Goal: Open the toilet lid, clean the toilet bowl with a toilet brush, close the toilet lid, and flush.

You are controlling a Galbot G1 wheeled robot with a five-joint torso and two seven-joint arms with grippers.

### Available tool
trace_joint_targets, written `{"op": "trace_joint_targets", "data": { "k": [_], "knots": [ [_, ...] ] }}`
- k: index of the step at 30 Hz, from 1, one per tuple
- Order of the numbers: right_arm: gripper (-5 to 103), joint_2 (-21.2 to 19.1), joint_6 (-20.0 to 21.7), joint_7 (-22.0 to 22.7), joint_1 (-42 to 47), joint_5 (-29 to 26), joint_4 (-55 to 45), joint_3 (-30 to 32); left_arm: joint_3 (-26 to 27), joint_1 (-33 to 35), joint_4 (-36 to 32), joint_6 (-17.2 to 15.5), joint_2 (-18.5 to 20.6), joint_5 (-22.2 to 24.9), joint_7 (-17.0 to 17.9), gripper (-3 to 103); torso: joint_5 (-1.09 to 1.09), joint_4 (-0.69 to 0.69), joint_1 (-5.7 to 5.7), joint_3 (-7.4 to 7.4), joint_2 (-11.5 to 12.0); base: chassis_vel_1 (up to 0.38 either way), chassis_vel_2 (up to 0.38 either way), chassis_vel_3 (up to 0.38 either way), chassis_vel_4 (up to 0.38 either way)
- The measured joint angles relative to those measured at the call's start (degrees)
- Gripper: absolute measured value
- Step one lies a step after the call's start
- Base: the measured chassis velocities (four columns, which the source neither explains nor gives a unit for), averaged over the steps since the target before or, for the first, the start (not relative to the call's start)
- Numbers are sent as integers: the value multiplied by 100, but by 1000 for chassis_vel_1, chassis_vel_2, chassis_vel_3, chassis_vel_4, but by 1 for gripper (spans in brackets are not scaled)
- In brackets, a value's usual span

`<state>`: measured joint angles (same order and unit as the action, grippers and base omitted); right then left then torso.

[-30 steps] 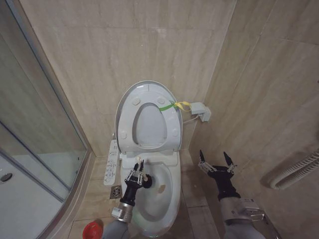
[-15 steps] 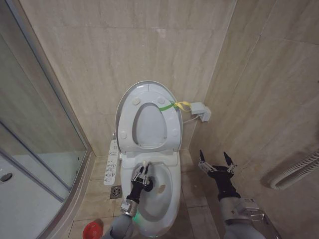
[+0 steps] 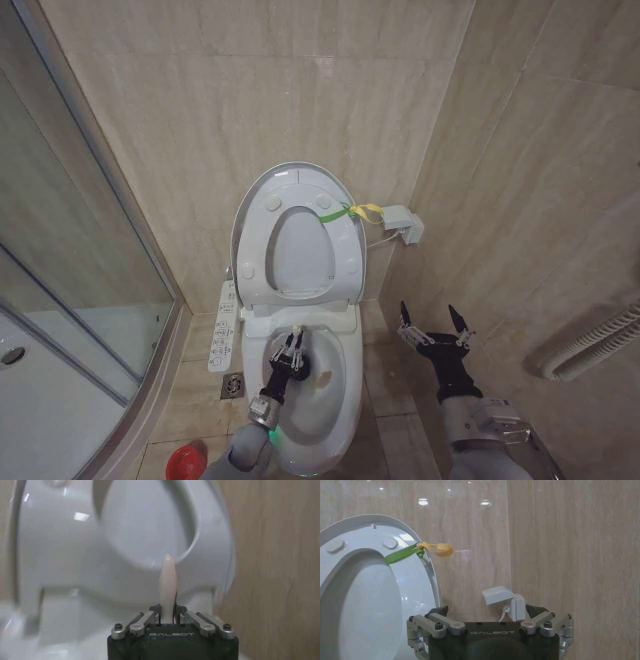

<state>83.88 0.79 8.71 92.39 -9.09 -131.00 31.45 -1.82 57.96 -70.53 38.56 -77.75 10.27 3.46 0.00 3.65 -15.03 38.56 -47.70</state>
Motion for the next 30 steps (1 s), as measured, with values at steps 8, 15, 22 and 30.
{"op": "trace_joint_targets", "data": {
  "k": [8, 15, 22, 30],
  "knots": [
    [100, 0, 0, 0, 0, 0, 0, 0, -211, 283, -885, -196, 30, -137, 118, 18, 0, 0, 1, 0, 0, 0, 0, 0, 0],
    [100, 0, 0, 0, 0, 0, 0, 0, -331, 212, -959, -196, -57, -102, 133, 18, 0, 0, 1, 0, 0, 0, 0, 0, 0],
    [100, 0, 0, 0, 0, 0, 0, 0, -454, 133, -617, -116, -156, -18, 95, 18, -1, 0, 0, 0, 0, 0, 0, 0, 0],
    [100, 0, 0, 0, 0, 0, 0, 0, -466, -14, 8, 86, -288, -9, -3, 18, -1, 0, 0, 0, 0, 0, 0, 0, 0]
  ]
}}
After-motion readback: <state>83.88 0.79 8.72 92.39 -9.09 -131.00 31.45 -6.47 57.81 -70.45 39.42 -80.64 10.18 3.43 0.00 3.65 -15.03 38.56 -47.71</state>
